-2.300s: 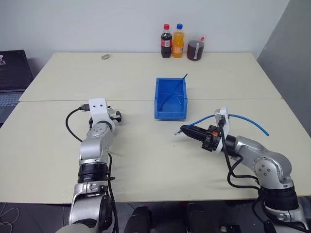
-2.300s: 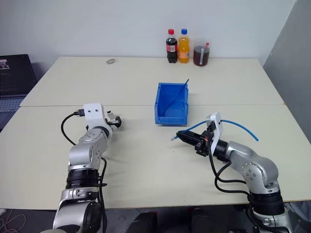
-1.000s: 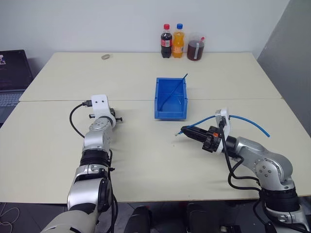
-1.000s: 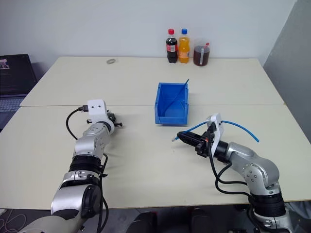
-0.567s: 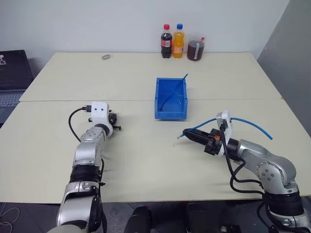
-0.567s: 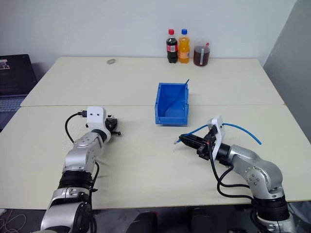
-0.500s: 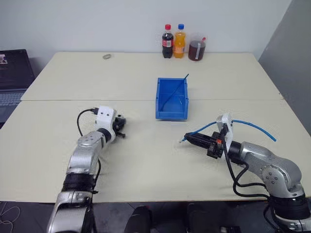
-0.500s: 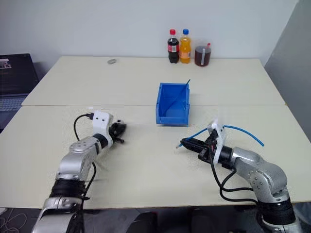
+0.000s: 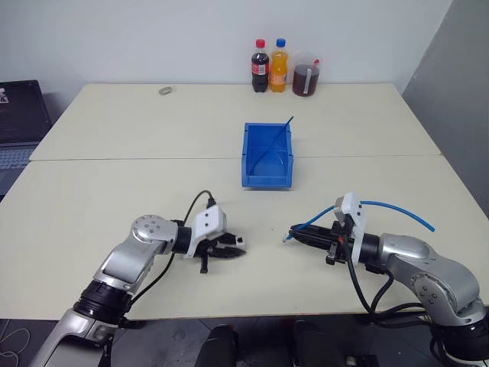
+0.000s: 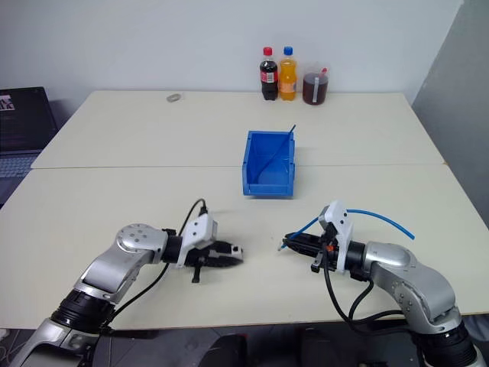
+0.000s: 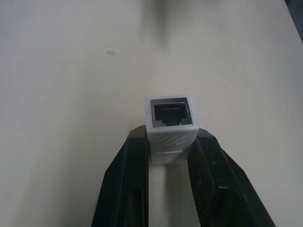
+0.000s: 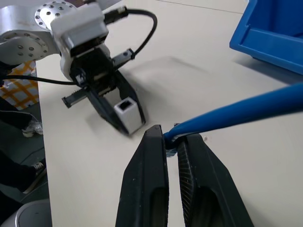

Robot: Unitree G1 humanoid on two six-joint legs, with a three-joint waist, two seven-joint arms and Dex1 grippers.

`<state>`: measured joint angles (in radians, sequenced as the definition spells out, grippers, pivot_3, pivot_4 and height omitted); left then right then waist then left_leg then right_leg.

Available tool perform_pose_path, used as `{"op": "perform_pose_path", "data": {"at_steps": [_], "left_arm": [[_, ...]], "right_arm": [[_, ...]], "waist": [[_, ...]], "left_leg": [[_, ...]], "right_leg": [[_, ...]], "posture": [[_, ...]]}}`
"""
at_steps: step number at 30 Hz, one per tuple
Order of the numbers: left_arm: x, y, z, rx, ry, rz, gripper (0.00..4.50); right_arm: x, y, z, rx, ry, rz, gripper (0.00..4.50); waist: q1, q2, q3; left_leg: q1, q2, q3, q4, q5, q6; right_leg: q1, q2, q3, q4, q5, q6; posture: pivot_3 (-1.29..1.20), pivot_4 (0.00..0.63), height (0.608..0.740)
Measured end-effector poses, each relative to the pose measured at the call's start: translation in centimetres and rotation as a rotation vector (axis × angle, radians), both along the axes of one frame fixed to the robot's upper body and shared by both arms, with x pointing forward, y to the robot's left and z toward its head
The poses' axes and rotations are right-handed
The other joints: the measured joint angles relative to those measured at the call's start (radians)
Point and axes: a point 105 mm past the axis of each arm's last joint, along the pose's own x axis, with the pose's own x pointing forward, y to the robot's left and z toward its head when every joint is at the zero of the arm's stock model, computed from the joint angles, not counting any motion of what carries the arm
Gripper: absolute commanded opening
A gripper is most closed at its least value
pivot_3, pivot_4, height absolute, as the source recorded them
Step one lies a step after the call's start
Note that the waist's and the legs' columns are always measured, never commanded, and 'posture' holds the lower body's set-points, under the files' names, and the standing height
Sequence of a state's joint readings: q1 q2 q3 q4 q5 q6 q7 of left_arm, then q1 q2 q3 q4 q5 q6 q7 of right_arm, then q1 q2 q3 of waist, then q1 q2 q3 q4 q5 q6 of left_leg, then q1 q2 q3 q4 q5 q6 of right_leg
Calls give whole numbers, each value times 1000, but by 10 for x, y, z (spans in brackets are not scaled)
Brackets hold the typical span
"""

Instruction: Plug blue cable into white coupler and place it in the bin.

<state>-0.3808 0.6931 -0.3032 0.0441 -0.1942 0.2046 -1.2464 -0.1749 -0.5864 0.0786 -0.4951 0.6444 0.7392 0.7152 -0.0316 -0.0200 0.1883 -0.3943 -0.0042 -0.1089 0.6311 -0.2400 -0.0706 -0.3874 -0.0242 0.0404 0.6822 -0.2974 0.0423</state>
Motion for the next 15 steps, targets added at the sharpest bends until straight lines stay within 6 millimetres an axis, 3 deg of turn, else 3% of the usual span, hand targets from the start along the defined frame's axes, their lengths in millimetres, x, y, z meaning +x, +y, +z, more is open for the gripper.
{"op": "perform_pose_path", "data": {"at_steps": [8, 15], "left_arm": [[3, -5, -4, 27, -63, -73, 809], [4, -5, -5, 31, -49, -80, 809]], "right_arm": [[-2, 10, 0, -42, -65, 50, 19], [4, 48, 4, -104, -215, 211, 19]], "waist": [[3, 2, -2], [2, 3, -2]], "left_leg": [[2, -1, 0, 1, 0, 0], [8, -1, 0, 1, 0, 1]], "right_leg": [[2, -1, 0, 0, 0, 0], [9, 0, 0, -1, 0, 1]], "posture": [[0, 150, 740], [0, 150, 740]]}}
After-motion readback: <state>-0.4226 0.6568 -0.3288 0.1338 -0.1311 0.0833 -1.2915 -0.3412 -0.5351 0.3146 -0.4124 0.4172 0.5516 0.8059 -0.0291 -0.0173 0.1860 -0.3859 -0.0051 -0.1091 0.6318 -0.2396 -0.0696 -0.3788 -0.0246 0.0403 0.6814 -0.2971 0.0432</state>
